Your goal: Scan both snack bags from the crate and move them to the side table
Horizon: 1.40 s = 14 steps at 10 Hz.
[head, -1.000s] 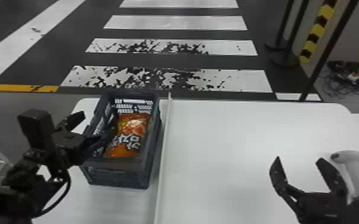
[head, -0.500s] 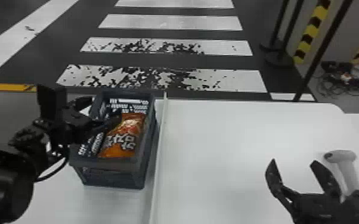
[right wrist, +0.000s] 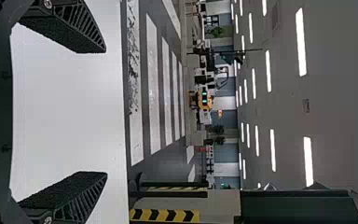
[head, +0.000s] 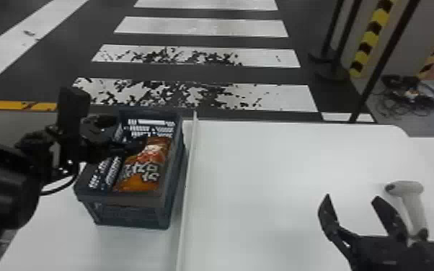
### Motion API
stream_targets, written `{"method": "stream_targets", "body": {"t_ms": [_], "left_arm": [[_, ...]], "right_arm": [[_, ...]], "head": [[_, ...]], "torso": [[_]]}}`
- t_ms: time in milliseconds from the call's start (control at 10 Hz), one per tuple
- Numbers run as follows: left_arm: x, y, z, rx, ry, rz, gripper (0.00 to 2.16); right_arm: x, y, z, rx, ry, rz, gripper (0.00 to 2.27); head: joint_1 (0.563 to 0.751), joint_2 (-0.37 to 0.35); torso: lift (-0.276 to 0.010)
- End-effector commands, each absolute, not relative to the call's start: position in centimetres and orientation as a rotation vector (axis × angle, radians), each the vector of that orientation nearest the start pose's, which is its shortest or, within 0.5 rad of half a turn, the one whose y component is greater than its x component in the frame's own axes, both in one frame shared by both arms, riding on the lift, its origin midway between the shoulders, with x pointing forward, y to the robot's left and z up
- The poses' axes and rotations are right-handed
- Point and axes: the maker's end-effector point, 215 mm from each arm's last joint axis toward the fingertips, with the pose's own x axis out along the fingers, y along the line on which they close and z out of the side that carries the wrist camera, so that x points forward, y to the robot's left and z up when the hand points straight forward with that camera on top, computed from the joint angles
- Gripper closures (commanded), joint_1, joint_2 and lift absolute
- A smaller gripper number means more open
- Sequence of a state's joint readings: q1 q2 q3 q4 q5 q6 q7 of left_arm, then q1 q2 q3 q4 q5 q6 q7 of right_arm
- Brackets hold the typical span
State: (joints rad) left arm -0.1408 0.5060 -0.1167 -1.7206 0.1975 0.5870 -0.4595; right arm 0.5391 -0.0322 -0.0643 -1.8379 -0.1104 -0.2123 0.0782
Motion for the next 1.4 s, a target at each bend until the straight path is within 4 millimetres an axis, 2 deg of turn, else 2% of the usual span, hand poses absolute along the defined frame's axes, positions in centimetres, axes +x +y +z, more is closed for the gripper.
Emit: {"method": "stream_targets", "body": {"t_ms": [0,500,1000,1100,1300], "left_arm": [[59.3,25.8,-37.2,0.291,0.456,-0.522,0.14],[59.1,24.1,-39.7,0.41,0.555,-0.635,0.14],[57.7,25.2,-44.6,0.49,0.691,-0.664,0.14],[57.7,24.7,-45.8,0.521,0.716,-0.677,0.14],[58.2,23.5,-46.9,0.561,0.739,-0.695,0.14]], "right_arm": [[41.6,-25.8,-40.1,0.05,0.053,0.011,0.05],[41.7,-26.3,-40.0,0.061,0.051,0.008,0.05],[42.5,-25.9,-40.3,0.07,0.066,0.024,0.05],[42.5,-25.9,-40.3,0.07,0.066,0.024,0.05],[42.5,-25.9,-40.3,0.072,0.066,0.024,0.05]], "head": [[0.695,0.001],[0.695,-0.016],[0.695,-0.014],[0.695,-0.009],[0.695,-0.015]], "torso": [[-0.099],[-0.099],[-0.099],[-0.099],[-0.099]]}}
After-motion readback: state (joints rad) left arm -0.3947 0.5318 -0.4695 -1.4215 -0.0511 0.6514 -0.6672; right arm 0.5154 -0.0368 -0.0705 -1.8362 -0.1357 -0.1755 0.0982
